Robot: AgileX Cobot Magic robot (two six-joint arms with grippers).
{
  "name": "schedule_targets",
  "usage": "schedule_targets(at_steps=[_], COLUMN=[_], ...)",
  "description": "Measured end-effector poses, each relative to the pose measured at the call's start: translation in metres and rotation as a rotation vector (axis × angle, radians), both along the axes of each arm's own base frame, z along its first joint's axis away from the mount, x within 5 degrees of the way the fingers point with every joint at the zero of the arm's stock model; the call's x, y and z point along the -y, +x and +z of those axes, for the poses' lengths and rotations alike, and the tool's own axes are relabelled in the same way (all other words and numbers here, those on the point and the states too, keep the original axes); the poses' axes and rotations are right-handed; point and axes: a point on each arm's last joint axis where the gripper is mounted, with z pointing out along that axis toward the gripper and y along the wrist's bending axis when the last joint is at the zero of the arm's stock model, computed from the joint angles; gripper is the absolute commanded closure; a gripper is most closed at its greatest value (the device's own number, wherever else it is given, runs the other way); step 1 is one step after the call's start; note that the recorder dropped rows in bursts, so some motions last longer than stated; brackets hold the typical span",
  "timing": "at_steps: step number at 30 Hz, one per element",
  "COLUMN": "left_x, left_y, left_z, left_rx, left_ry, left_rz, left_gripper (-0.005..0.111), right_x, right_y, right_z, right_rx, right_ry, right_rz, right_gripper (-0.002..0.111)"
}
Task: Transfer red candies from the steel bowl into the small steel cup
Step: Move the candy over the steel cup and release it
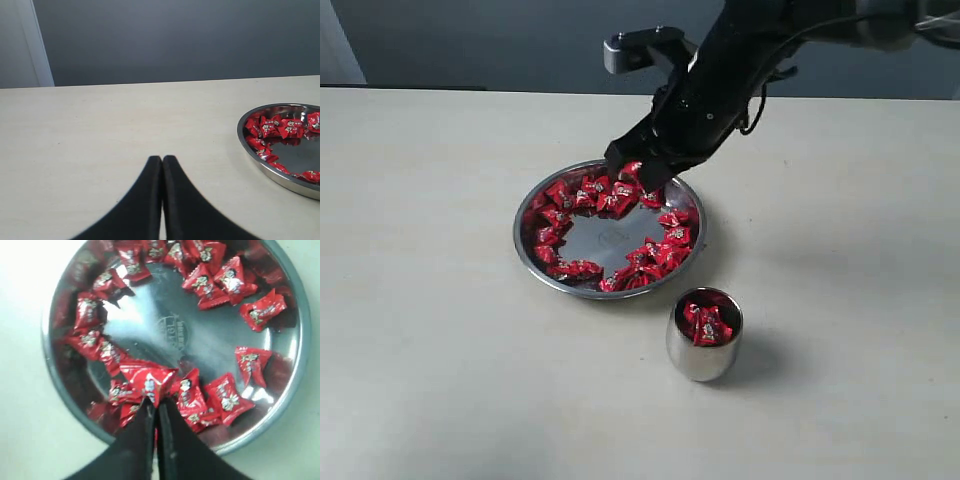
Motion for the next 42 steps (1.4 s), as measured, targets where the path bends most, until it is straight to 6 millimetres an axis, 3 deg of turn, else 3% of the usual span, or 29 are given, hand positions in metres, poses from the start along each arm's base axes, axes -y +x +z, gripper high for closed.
schedule_targets(at_steps=[4, 7, 11, 16, 22, 35, 42], left_x=[0.0, 0.0, 0.0, 0.0, 0.0, 0.0, 0.0], left_y=[0.0, 0.0, 0.0, 0.0, 0.0, 0.0, 0.0], left_z=[0.0, 0.0, 0.0, 0.0, 0.0, 0.0, 0.0], left_rx=[0.0, 0.0, 0.0, 0.0, 0.0, 0.0, 0.0], left_ry=[0.0, 0.0, 0.0, 0.0, 0.0, 0.0, 0.0], left_rz=[0.0, 0.0, 0.0, 0.0, 0.0, 0.0, 0.0], left_gripper=[0.106, 0.106, 0.106, 0.106, 0.106, 0.106, 0.106], right_x=[0.015, 0.031, 0.049, 0.061, 0.066, 0.064, 0.063], right_y=[-0.036, -0.061, -0.092, -0.114, -0.123, -0.127, -0.126], right_z=[0.021, 0.025, 0.015, -0.007, -0.025, -0.025, -0.032], right_rx=[0.042, 0.068, 0.052, -0.023, -0.059, -0.084, -0.109], right_ry=[0.031, 0.038, 0.036, 0.01, -0.014, 0.003, -0.015], right_rz=[-0.004, -0.022, -0.045, -0.059, -0.07, -0.041, -0.018], right_gripper=[0.108, 0.108, 0.108, 0.108, 0.108, 0.108, 0.09])
